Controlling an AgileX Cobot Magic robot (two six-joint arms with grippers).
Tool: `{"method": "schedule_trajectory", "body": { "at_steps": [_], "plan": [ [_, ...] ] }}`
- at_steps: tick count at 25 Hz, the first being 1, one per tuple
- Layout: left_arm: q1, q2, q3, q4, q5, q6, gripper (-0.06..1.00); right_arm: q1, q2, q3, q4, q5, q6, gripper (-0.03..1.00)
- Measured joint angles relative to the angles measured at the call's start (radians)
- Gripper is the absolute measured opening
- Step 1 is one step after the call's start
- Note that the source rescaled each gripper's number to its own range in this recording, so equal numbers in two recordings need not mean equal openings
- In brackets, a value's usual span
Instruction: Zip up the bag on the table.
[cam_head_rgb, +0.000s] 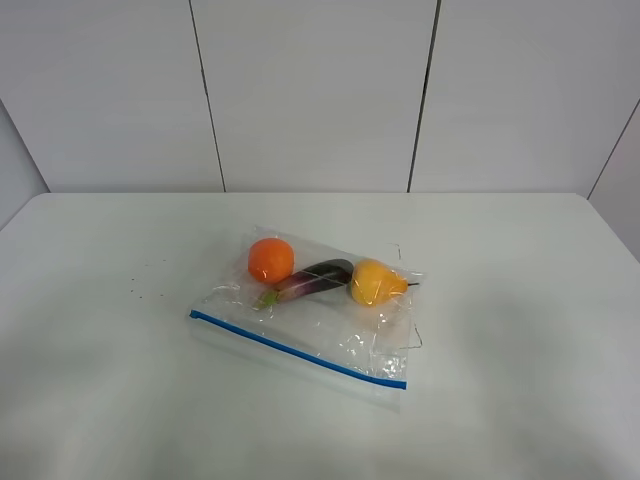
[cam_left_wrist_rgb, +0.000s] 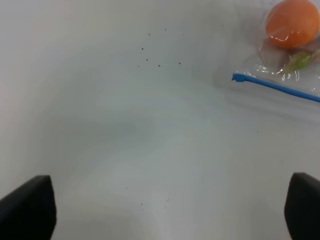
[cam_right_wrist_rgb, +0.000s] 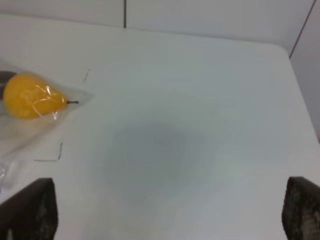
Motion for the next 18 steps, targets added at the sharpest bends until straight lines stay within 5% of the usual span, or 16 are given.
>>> {"method": "schedule_trajectory", "body": {
  "at_steps": [18],
  "plan": [
    [0.0, 0.0, 0.0, 0.0, 0.0, 0.0, 1.0, 0.0, 0.0, 0.0, -0.017, 0.0, 0.029, 1.0]
  ]
}}
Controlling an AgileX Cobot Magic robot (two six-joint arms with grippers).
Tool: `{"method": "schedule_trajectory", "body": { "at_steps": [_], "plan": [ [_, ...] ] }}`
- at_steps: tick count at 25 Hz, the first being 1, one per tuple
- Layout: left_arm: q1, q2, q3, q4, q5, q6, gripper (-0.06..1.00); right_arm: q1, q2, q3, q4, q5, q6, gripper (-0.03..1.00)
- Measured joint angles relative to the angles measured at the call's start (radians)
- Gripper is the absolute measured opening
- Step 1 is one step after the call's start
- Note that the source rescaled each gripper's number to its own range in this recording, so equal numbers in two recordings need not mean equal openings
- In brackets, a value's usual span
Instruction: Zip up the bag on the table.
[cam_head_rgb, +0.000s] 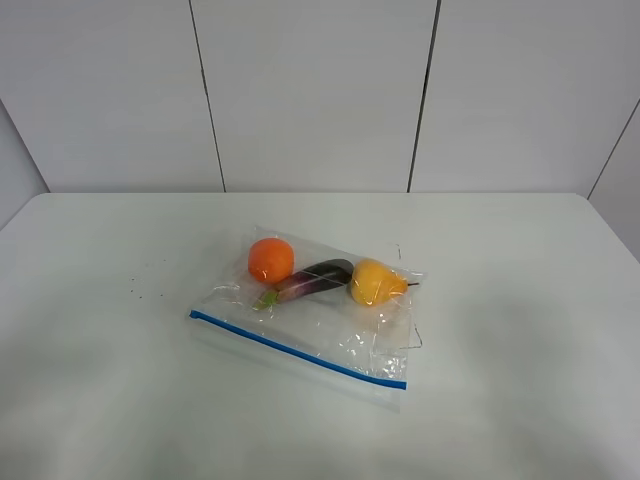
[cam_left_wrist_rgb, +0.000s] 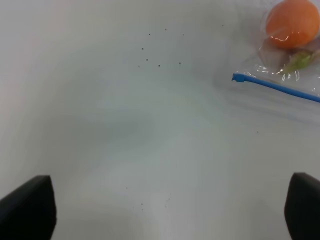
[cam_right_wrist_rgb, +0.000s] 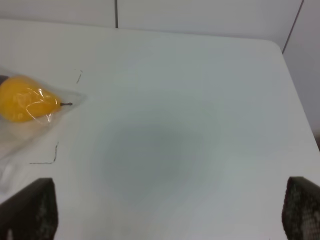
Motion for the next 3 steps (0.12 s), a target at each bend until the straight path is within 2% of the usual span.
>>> {"method": "schedule_trajectory", "body": {
  "at_steps": [3],
  "plan": [
    [0.0, 0.0, 0.0, 0.0, 0.0, 0.0, 1.0, 0.0, 0.0, 0.0, 0.0, 0.0, 0.0, 1.0]
  ]
}}
